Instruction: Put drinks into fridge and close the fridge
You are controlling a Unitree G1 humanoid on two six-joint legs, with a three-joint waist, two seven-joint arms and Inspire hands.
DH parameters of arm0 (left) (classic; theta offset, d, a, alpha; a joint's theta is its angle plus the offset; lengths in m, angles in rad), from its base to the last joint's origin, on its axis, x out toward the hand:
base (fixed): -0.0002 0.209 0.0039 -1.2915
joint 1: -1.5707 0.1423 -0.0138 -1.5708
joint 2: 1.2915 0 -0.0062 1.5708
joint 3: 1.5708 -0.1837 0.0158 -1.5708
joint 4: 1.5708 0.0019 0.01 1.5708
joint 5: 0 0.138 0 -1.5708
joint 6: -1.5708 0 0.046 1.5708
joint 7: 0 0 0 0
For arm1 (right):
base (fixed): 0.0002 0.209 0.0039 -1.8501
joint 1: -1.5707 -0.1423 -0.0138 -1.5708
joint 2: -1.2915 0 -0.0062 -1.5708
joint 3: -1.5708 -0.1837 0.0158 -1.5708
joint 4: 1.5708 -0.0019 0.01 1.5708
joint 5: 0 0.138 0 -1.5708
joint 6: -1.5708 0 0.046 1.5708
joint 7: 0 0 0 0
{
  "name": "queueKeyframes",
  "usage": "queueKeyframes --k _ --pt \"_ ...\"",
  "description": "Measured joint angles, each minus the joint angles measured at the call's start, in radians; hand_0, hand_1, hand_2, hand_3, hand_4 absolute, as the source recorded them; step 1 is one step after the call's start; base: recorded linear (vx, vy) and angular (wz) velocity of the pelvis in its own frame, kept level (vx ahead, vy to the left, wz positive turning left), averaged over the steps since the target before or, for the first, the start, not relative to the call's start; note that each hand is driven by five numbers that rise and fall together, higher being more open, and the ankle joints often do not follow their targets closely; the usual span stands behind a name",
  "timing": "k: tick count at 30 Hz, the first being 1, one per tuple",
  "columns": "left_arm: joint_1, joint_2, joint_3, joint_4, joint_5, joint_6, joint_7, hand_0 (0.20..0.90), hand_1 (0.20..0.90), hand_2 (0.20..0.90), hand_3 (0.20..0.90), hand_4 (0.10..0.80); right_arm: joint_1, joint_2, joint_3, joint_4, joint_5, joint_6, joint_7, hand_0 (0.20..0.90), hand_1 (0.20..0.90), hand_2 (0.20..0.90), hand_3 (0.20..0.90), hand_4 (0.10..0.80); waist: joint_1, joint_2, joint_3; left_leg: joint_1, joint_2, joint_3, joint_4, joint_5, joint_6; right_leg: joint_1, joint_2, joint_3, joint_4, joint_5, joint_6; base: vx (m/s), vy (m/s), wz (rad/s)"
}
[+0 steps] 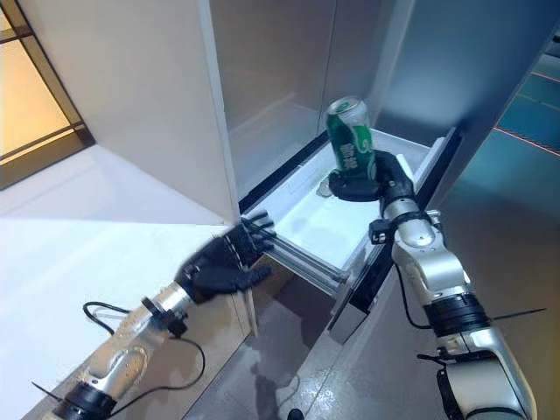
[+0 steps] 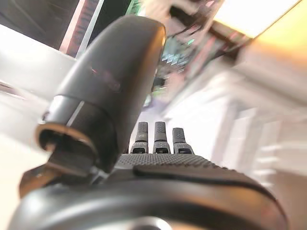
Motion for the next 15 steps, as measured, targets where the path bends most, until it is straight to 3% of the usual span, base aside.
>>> queueKeyframes --k 9,12,15 --pt "0.101 0.047 -0.113 0.138 0.091 0.095 -0.118 0.9 0.9 0.9 0.9 0.8 -0.031 -0.002 0.025 0.264 -0.053 -0.002 0.023 0.3 0.3 0.3 0.2 0.1 0.048 0.036 0.024 -0.009 -0.005 -0.042 0.0 0.006 0.0 0.01 -0.008 -0.036 0.0 -0.012 0.004 0.072 -0.018 0.16" --pt "0.106 0.039 -0.153 0.285 0.171 0.091 -0.113 0.9 0.9 0.9 0.9 0.8 -0.077 -0.003 0.102 0.343 -0.115 -0.002 0.041 0.3 0.3 0.3 0.2 0.1 0.054 0.038 0.033 -0.017 -0.007 -0.049 0.001 0.008 -0.001 0.007 -0.008 -0.045 0.0 -0.014 0.004 0.027 -0.037 0.08" --pt "0.106 0.028 -0.163 0.443 0.289 0.062 -0.069 0.9 0.9 0.9 0.9 0.8 -0.11 -0.002 0.11 0.393 -0.156 -0.002 0.063 0.3 0.3 0.3 0.2 0.1 0.056 0.027 0.045 -0.05 -0.011 -0.066 0.016 0.009 -0.003 -0.014 -0.01 -0.06 0.0 -0.015 0.003 0.003 -0.036 0.19"
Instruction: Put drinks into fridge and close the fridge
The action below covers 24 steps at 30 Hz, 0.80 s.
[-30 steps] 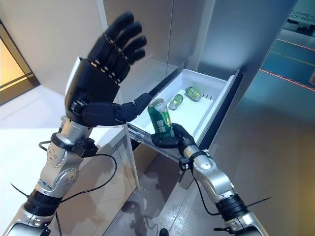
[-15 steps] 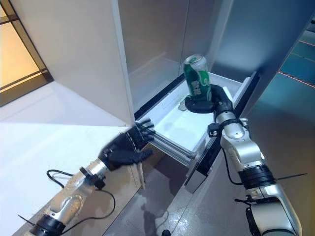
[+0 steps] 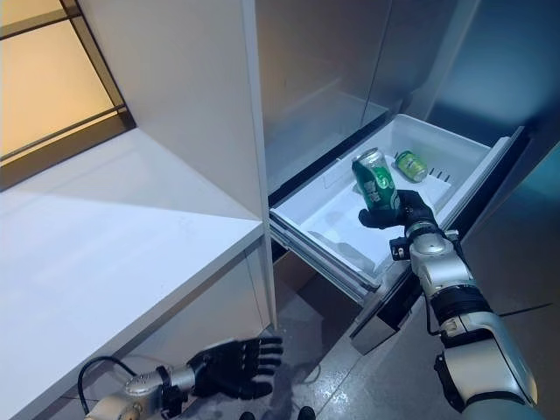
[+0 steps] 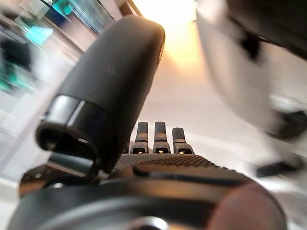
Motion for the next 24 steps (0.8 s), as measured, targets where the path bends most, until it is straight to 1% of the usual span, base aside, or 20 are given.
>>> queueKeyframes --k 3,4,6,7,8,9,12,14,15,16,17,18,21,24 --pt "-0.009 -0.004 0.014 0.17 0.1 -0.057 0.09 0.9 0.9 0.9 0.9 0.8 -0.056 -0.001 0.015 0.047 -0.045 0.004 0.008 0.3 0.3 0.3 0.2 0.1 0.013 -0.004 0.034 -0.03 -0.001 -0.002 0.019 0.001 -0.002 -0.02 -0.001 -0.004 0.0 0.004 -0.004 -0.067 -0.046 0.06" --pt "-0.014 -0.014 0.041 0.232 0.126 -0.073 0.118 0.9 0.9 0.9 0.9 0.8 -0.072 -0.002 0.015 0.052 -0.06 0.012 0.01 0.3 0.3 0.3 0.2 0.1 0.019 -0.003 0.043 -0.048 -0.002 -0.002 0.02 0.002 -0.004 -0.034 0.0 -0.005 0.0 0.007 -0.007 -0.095 -0.06 0.04" --pt "-0.032 -0.036 0.114 0.306 0.158 -0.086 0.16 0.9 0.9 0.9 0.9 0.8 -0.1 -0.007 0.015 0.061 -0.085 0.024 0.014 0.3 0.3 0.3 0.2 0.1 0.026 -0.007 0.07 -0.075 -0.003 -0.002 0.038 0.003 -0.005 -0.057 -0.001 -0.007 0.001 0.015 -0.009 -0.096 -0.058 0.11" --pt "-0.06 -0.047 0.156 0.357 0.202 -0.099 0.184 0.9 0.9 0.9 0.9 0.8 -0.113 -0.01 0.016 0.064 -0.093 0.047 0.017 0.3 0.3 0.3 0.2 0.1 0.029 -0.009 0.087 -0.098 -0.003 -0.003 0.048 0.004 -0.006 -0.069 -0.002 -0.016 0.001 0.018 -0.012 -0.116 -0.05 0.3" --pt "-0.083 -0.047 0.178 0.394 0.245 -0.1 0.201 0.9 0.9 0.9 0.9 0.8 -0.122 -0.01 0.017 0.069 -0.1 0.066 0.025 0.3 0.3 0.3 0.2 0.1 0.031 -0.011 0.102 -0.117 -0.006 -0.003 0.058 0.005 -0.008 -0.078 -0.003 -0.028 0.001 0.019 -0.013 -0.125 -0.046 0.31" --pt "-0.116 -0.046 0.197 0.428 0.273 -0.099 0.213 0.9 0.9 0.9 0.9 0.8 -0.138 -0.01 0.025 0.077 -0.112 0.082 0.033 0.3 0.3 0.3 0.2 0.1 0.035 -0.012 0.123 -0.127 -0.005 -0.003 0.064 0.006 -0.01 -0.085 -0.002 -0.029 0.001 0.021 -0.015 -0.065 -0.02 0.21" --pt "-0.16 -0.034 0.225 0.464 0.337 -0.091 0.24 0.9 0.9 0.9 0.9 0.8 -0.159 -0.011 0.052 0.079 -0.139 0.111 0.062 0.3 0.3 0.3 0.2 0.1 0.051 -0.012 0.169 -0.164 -0.007 -0.003 0.079 0.008 -0.013 -0.115 -0.001 -0.03 0.002 0.03 -0.019 -0.074 -0.007 0.03" --pt "-0.166 -0.031 0.244 0.47 0.358 -0.091 0.242 0.9 0.9 0.9 0.9 0.8 -0.171 -0.019 0.068 0.081 -0.166 0.141 0.103 0.3 0.3 0.3 0.2 0.1 0.052 -0.006 0.208 -0.175 -0.009 -0.003 0.088 0.008 -0.013 -0.122 -0.003 -0.031 0.006 0.032 -0.02 -0.083 0.002 0.06" --pt "-0.166 -0.031 0.248 0.473 0.364 -0.091 0.241 0.9 0.9 0.9 0.9 0.8 -0.175 -0.033 0.089 0.083 -0.179 0.157 0.132 0.3 0.3 0.3 0.2 0.1 0.054 -0.004 0.221 -0.182 -0.01 -0.003 0.089 0.008 -0.012 -0.127 -0.004 -0.031 0.008 0.032 -0.019 -0.048 -0.002 0.05" --pt "-0.166 -0.031 0.248 0.473 0.364 -0.091 0.241 0.9 0.9 0.9 0.9 0.8 -0.175 -0.033 0.089 0.083 -0.179 0.157 0.132 0.3 0.3 0.3 0.2 0.1 0.054 -0.004 0.221 -0.182 -0.01 -0.003 0.089 0.008 -0.012 -0.127 -0.004 -0.031 0.008 0.032 -0.019 -0.033 -0.004 0.04" --pt "-0.166 -0.03 0.249 0.479 0.365 -0.092 0.241 0.9 0.9 0.9 0.9 0.8 -0.193 -0.057 0.108 0.099 -0.208 0.179 0.179 0.3 0.3 0.3 0.2 0.1 0.057 -0.002 0.241 -0.193 -0.012 -0.003 0.097 0.008 -0.012 -0.137 -0.006 -0.031 0.012 0.032 -0.019 -0.033 -0.007 0.06" --pt "-0.166 -0.03 0.249 0.481 0.366 -0.092 0.24 0.9 0.9 0.9 0.9 0.8 -0.202 -0.064 0.11 0.113 -0.219 0.185 0.185 0.3 0.3 0.3 0.2 0.1 0.057 -0.002 0.252 -0.197 -0.013 -0.004 0.101 0.008 -0.012 -0.137 -0.007 -0.031 0.012 0.032 -0.019 -0.045 -0.008 0.1" --pt "-0.166 -0.03 0.249 0.483 0.365 -0.098 0.235 0.9 0.9 0.9 0.9 0.8 -0.217 -0.092 0.111 0.122 -0.252 0.188 0.231 0.3 0.3 0.3 0.2 0.1 0.069 -0.001 0.26 -0.208 -0.013 -0.004 0.105 0.008 -0.012 -0.147 -0.007 -0.031 0.014 0.032 -0.019 -0.026 -0.006 0.03" --pt "-0.167 -0.03 0.249 0.46 0.364 -0.106 0.233 0.9 0.9 0.9 0.9 0.8 -0.223 -0.101 0.111 0.138 -0.274 0.188 0.259 0.3 0.3 0.3 0.2 0.1 0.079 0.0 0.264 -0.211 -0.013 -0.007 0.106 0.008 -0.013 -0.147 -0.007 -0.034 0.014 0.032 -0.019 -0.05 -0.01 0.03"
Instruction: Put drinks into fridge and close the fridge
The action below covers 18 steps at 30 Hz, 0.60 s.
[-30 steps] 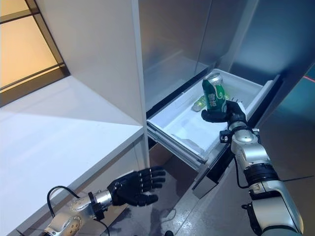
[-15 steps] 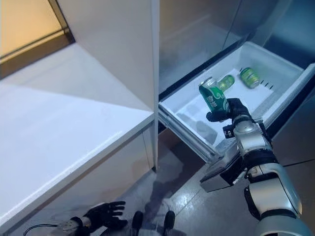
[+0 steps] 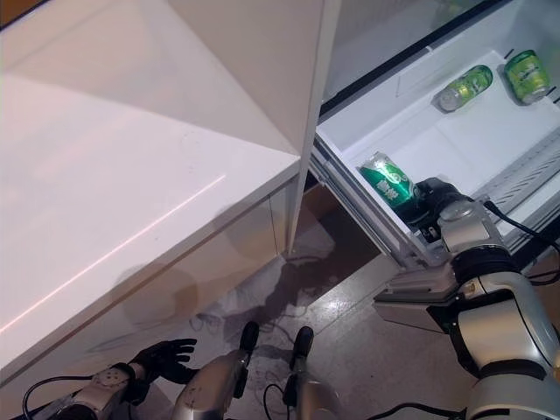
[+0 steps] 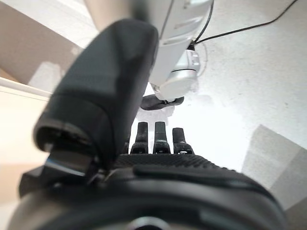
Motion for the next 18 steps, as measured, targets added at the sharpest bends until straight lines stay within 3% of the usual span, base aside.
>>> queueKeyframes --k 6,7,8,18 --pt "-0.009 0.003 -0.002 -0.014 -0.003 -0.014 -0.001 0.9 0.9 0.9 0.9 0.8 -0.056 -0.001 0.005 0.064 -0.051 0.021 0.061 0.3 0.3 0.3 0.2 0.1 0.002 0.0 0.015 -0.013 -0.002 -0.017 0.014 0.001 -0.001 -0.004 -0.002 -0.019 0.006 0.0 0.0 -0.041 0.002 0.09" --pt "-0.009 0.005 -0.002 -0.021 -0.003 -0.013 -0.001 0.9 0.9 0.9 0.9 0.8 -0.062 -0.001 0.005 0.069 -0.058 0.023 0.067 0.347 0.347 0.347 0.255 0.155 0.003 0.0 0.019 -0.013 -0.002 -0.017 0.015 0.001 -0.001 -0.004 -0.002 -0.019 0.009 0.0 0.0 -0.031 0.01 0.01" --pt "-0.009 0.007 -0.002 -0.028 -0.003 -0.013 0.0 0.9 0.9 0.9 0.9 0.8 -0.07 -0.001 0.005 0.071 -0.071 0.027 0.077 0.9 0.9 0.9 0.9 0.8 0.003 -0.001 0.025 -0.013 -0.002 -0.017 0.016 0.001 -0.001 -0.004 -0.003 -0.019 0.011 0.0 0.0 0.0 0.0 0.0" --pt "-0.01 0.011 -0.002 -0.039 0.007 -0.006 0.003 0.9 0.9 0.9 0.9 0.8 -0.099 -0.002 0.003 0.091 0.01 0.038 0.098 0.9 0.9 0.9 0.9 0.8 -0.008 -0.003 0.029 -0.002 -0.002 -0.012 0.014 0.004 0.002 0.002 -0.008 -0.014 0.014 0.003 0.001 -0.019 0.023 -0.02"
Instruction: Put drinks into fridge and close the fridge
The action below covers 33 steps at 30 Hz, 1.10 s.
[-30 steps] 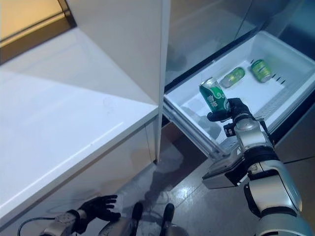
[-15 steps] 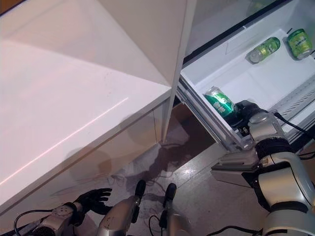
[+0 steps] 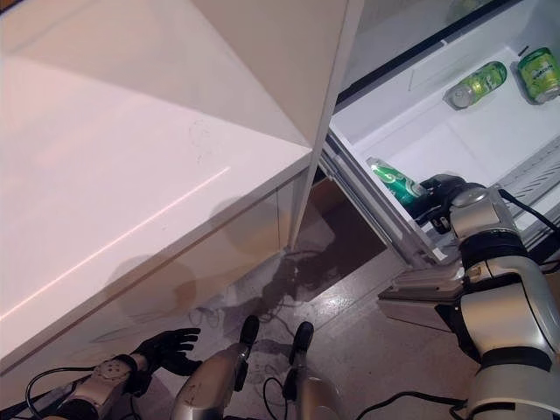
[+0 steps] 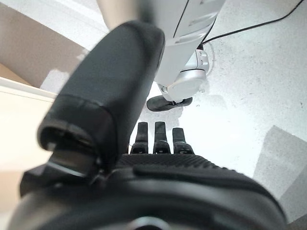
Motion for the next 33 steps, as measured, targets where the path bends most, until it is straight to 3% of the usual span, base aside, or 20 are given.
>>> queueKeyframes --k 4,8,14,17,22,27,33 --pt "0.011 -0.001 0.004 0.001 0.025 0.007 0.0 0.9 0.9 0.9 0.9 0.8 0.046 -0.002 -0.045 -0.097 0.112 -0.027 -0.052 0.9 0.9 0.9 0.9 0.8 -0.023 -0.002 0.001 0.052 0.003 0.023 -0.028 0.006 0.005 0.03 0.001 0.023 -0.002 0.002 0.002 -0.017 0.037 -0.17" --pt "0.02 -0.006 0.048 0.0 0.041 0.011 0.0 0.9 0.9 0.9 0.9 0.8 0.126 -0.012 -0.173 -0.323 0.207 -0.101 -0.154 0.9 0.9 0.9 0.9 0.8 -0.059 -0.016 -0.007 0.091 0.003 0.052 -0.054 0.012 0.01 0.046 0.002 0.054 -0.002 0.007 0.006 -0.027 0.053 -0.21" --pt "0.029 -0.019 0.08 0.044 0.084 0.011 -0.001 0.9 0.9 0.9 0.9 0.8 0.333 -0.013 -0.364 -0.619 0.277 -0.161 -0.231 0.9 0.9 0.9 0.9 0.8 -0.113 -0.075 -0.074 0.142 0.003 0.092 -0.089 0.014 0.013 0.063 0.007 0.099 -0.005 0.006 0.01 -0.036 0.068 -0.21" --pt "0.05 -0.038 0.082 0.065 0.094 0.008 0.002 0.9 0.9 0.9 0.9 0.8 0.448 -0.009 -0.431 -0.728 0.31 -0.184 -0.263 0.9 0.9 0.9 0.9 0.8 -0.136 -0.087 -0.122 0.166 0.004 0.119 -0.108 0.011 0.017 0.067 0.009 0.13 -0.006 0.005 0.015 -0.028 0.074 -0.37" --pt "0.1 -0.1 0.09 0.128 0.106 0.007 0.009 0.9 0.9 0.9 0.9 0.8 0.667 0.065 -0.543 -0.86 0.334 -0.279 -0.388 0.9 0.9 0.9 0.9 0.8 -0.193 -0.081 -0.224 0.208 0.003 0.165 -0.135 0.005 0.027 0.081 0.014 0.182 -0.02 0.01 0.023 -0.05 0.066 -0.32" --pt "0.124 -0.146 0.089 0.172 0.129 0.005 0.031 0.9 0.9 0.9 0.9 0.8 0.862 0.206 -0.611 -0.896 0.334 -0.429 -0.54 0.9 0.9 0.9 0.9 0.8 -0.239 -0.058 -0.287 0.223 0.004 0.214 -0.136 -0.005 0.034 0.076 0.015 0.225 -0.02 0.01 0.038 -0.055 0.067 -0.31" --pt "0.157 -0.169 0.08 0.175 0.135 0.006 0.042 0.9 0.9 0.9 0.9 0.8 0.994 0.268 -0.637 -0.896 0.355 -0.533 -0.568 0.9 0.9 0.9 0.9 0.8 -0.272 -0.018 -0.32 0.235 -0.004 0.235 -0.136 -0.01 0.042 0.067 0.015 0.272 -0.019 0.021 0.05 -0.051 0.044 -0.23"
